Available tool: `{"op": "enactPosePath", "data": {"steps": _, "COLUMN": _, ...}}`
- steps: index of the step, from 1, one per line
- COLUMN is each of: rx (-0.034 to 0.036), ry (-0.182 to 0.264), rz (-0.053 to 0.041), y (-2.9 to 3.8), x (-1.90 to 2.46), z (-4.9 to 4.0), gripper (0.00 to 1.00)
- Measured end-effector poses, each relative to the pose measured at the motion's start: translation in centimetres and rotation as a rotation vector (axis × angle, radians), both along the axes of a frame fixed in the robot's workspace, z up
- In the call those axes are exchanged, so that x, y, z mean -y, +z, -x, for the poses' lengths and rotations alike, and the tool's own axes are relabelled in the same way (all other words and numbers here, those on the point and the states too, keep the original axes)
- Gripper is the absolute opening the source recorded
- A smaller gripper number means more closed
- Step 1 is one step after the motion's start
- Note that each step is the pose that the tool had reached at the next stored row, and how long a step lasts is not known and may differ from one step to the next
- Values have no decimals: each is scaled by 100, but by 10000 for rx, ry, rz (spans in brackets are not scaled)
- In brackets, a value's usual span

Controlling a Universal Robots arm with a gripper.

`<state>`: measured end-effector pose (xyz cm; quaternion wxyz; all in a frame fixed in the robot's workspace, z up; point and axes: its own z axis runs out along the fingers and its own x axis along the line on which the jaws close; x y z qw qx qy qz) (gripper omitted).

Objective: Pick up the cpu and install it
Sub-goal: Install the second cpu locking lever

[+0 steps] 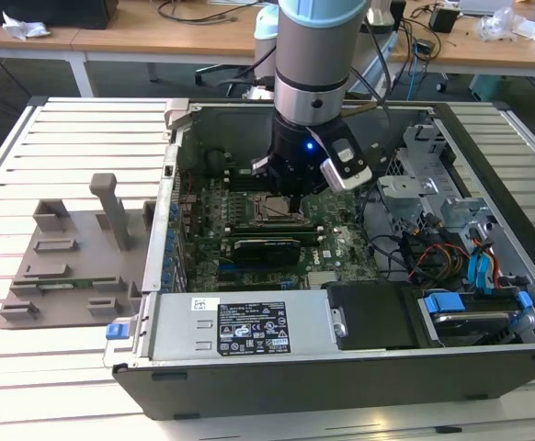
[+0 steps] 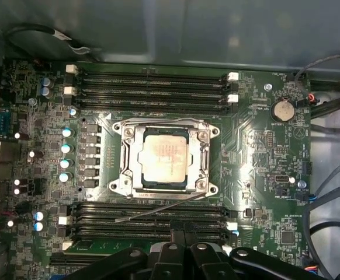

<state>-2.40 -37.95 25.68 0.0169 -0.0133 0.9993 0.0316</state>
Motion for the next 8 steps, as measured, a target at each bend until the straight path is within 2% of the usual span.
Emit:
{"op": "enactPosePath", "data": {"steps": 5, "rx": 0, "ry": 1, "rz": 0, "y": -61, "x": 11, "z": 0, "gripper": 11}}
{"op": "enactPosePath", "data": {"steps": 8, "rx": 0, "ry": -1, "rz": 0, "y": -125, "x": 26, "z": 1, "gripper": 11}}
